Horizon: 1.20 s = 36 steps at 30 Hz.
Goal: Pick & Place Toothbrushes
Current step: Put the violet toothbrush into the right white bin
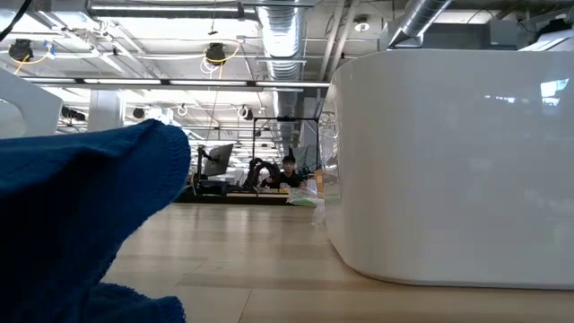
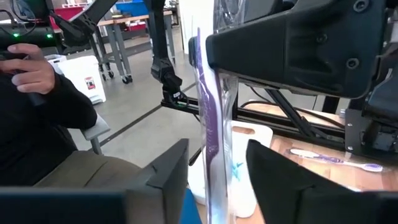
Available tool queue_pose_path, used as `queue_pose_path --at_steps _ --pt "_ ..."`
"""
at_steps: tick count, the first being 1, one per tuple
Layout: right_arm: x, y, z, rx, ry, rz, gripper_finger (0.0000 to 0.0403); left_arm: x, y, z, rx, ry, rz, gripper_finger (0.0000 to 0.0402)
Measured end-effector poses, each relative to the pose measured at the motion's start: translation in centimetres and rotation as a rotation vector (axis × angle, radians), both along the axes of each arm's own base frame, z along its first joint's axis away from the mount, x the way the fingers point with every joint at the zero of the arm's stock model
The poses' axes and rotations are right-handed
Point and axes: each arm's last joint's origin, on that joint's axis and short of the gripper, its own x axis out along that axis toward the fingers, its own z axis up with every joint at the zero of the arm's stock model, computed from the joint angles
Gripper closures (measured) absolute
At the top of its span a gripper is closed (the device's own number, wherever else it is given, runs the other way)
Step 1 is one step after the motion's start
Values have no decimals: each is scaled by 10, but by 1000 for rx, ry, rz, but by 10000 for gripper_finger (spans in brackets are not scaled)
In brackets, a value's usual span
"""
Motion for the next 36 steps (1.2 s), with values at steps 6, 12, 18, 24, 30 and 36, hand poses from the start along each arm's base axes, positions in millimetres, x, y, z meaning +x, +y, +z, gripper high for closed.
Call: queue_pose_path --at_steps 6,12,18,24,30,36 --pt "0 0 -1 -2 7 0 320 0 0 -1 0 15 12 394" --pt "-1 0 -3 -17 26 2 385 1 0 -4 -22 47 9 372" --pt "-2 -1 -7 -29 70 0 370 -7 2 -5 -3 156 11 345" --pt "-5 -2 -4 -58 65 2 386 -30 1 6 35 246 -18 326" --pt "-4 -3 -6 -73 75 -47 381 -45 -6 9 20 312 -38 319" --pt "-7 -3 -13 -106 173 -42 385 -45 -1 0 -39 420 93 320"
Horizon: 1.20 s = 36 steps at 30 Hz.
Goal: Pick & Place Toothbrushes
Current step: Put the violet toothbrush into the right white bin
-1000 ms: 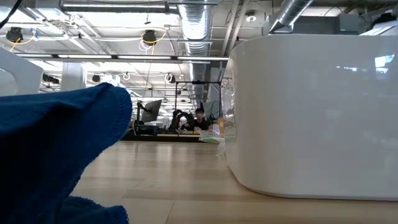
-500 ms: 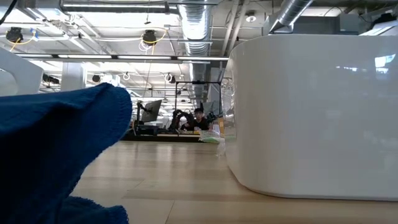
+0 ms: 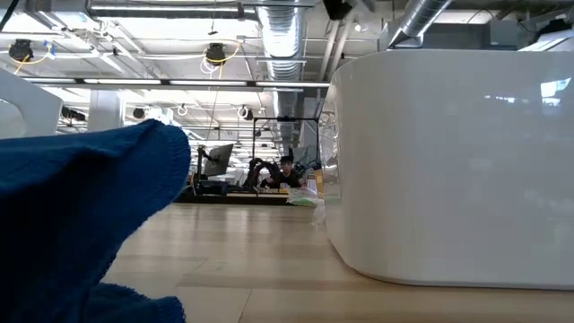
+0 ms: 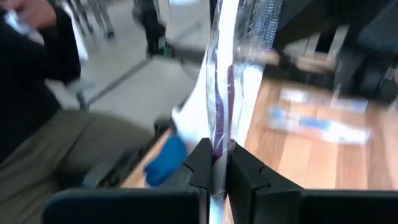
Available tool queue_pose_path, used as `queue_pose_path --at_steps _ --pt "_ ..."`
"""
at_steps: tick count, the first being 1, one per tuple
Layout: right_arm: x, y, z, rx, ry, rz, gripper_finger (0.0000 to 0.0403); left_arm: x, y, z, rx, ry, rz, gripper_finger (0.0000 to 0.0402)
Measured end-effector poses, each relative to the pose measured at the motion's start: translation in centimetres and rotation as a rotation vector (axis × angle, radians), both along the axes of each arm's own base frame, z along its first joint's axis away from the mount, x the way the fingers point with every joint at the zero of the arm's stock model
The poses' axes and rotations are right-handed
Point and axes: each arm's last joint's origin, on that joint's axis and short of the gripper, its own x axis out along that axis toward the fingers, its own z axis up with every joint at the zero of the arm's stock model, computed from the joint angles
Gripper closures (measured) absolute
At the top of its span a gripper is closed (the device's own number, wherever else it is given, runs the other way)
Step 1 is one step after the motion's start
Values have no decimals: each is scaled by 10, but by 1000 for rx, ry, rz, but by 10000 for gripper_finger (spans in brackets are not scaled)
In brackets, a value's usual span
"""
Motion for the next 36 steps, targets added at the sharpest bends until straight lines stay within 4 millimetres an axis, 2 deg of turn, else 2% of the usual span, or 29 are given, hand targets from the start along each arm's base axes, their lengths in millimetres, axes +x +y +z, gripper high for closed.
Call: queue_pose_path --at_steps 4,8,14,21,27,33,36 --pt "-7 7 -1 -72 169 19 385 2 5 -1 -10 13 57 321" --pt "-20 21 -10 -208 275 48 385 1 4 -1 -9 14 57 320" --pt "-43 48 -19 -393 314 226 385 1 4 -1 -9 13 57 321" --pt "-55 68 -21 -410 323 297 381 2 6 -1 -7 12 71 321" --pt "-48 67 -35 -407 392 281 384 2 7 -1 1 7 110 321" --pt "-29 45 -56 -369 589 147 384 2 7 -1 1 7 110 321" --pt "-21 40 -61 -366 657 110 384 2 7 -1 1 7 110 321"
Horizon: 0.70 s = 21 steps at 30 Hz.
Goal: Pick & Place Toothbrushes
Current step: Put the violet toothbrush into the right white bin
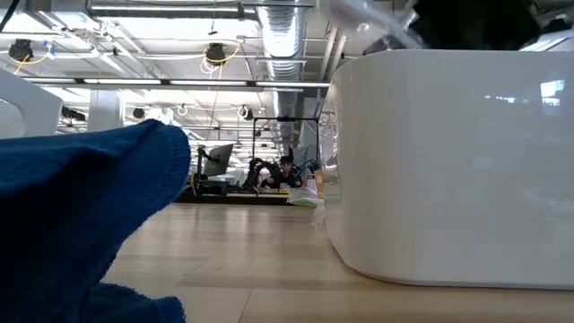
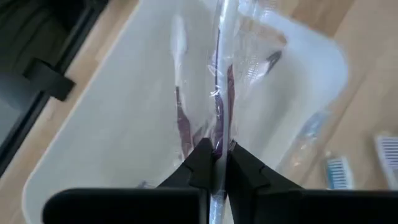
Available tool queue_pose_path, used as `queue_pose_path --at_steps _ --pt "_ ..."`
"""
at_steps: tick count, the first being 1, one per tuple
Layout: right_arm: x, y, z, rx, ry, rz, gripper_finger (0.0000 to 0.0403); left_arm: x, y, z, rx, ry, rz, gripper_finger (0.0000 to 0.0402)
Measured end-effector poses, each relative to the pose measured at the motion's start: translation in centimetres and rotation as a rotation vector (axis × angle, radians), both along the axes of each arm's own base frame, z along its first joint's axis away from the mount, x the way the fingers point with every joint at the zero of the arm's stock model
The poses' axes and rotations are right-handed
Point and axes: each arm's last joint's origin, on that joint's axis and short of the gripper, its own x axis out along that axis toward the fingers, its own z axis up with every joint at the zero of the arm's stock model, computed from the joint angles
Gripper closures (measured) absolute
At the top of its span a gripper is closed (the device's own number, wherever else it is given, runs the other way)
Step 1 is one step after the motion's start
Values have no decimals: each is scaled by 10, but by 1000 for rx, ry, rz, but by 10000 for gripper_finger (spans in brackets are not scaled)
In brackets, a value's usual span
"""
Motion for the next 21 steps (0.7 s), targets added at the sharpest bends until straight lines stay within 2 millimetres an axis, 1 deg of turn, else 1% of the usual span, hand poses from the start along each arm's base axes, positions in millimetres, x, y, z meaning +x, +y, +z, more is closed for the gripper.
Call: queue_pose_path --at_steps 3,7,12,17,21 --pt "5 2 -8 -20 65 1 384 0 0 0 0 0 0 321" --pt "10 9 -8 -13 99 14 384 0 0 0 1 1 0 321" --pt "7 18 -5 -13 96 41 384 0 0 -1 3 6 0 321" --pt "0 26 -5 -23 114 71 384 0 0 -1 3 7 0 321" --pt "-1 31 -6 -21 107 83 382 0 0 -1 3 7 -1 321"
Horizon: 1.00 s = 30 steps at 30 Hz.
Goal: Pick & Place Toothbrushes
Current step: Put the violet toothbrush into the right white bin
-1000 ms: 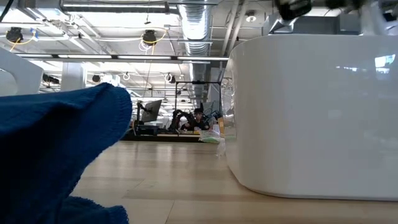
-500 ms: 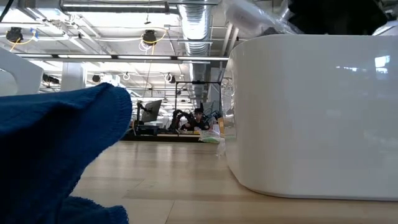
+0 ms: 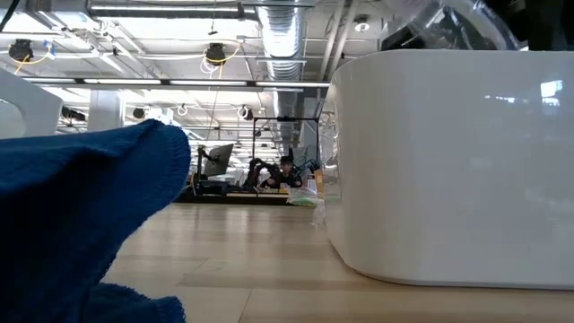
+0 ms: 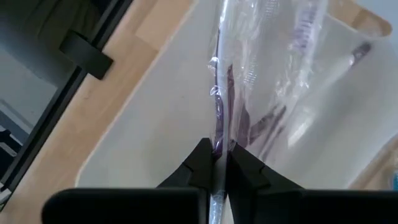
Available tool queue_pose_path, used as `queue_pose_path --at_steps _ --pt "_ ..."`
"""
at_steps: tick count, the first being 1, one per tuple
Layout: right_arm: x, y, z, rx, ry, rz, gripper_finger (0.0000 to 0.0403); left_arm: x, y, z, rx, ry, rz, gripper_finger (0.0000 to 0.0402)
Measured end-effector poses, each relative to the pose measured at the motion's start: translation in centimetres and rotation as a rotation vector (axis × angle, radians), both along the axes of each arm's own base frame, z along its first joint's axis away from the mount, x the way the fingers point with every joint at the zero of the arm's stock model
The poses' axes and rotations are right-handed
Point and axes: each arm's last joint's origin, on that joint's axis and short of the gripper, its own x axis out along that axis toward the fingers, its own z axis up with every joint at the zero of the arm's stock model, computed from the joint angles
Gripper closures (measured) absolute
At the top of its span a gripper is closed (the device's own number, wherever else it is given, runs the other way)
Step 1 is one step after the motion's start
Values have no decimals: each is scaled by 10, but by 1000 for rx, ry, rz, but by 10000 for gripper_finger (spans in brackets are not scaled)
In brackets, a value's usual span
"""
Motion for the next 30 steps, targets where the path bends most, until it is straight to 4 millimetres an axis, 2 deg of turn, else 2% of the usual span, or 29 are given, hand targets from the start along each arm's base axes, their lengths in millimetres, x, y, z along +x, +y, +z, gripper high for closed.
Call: queue_pose_path --at_steps 5,15,24,30 --pt "0 5 -3 22 -40 13 384 0 0 0 0 0 0 321" --pt "-5 1 -19 13 -19 2 383 0 0 0 0 0 0 321" --pt "-4 -17 -30 2 25 -78 383 0 0 0 1 -1 4 321" --pt "-3 -18 -30 4 26 -84 384 0 0 0 1 -1 5 321"
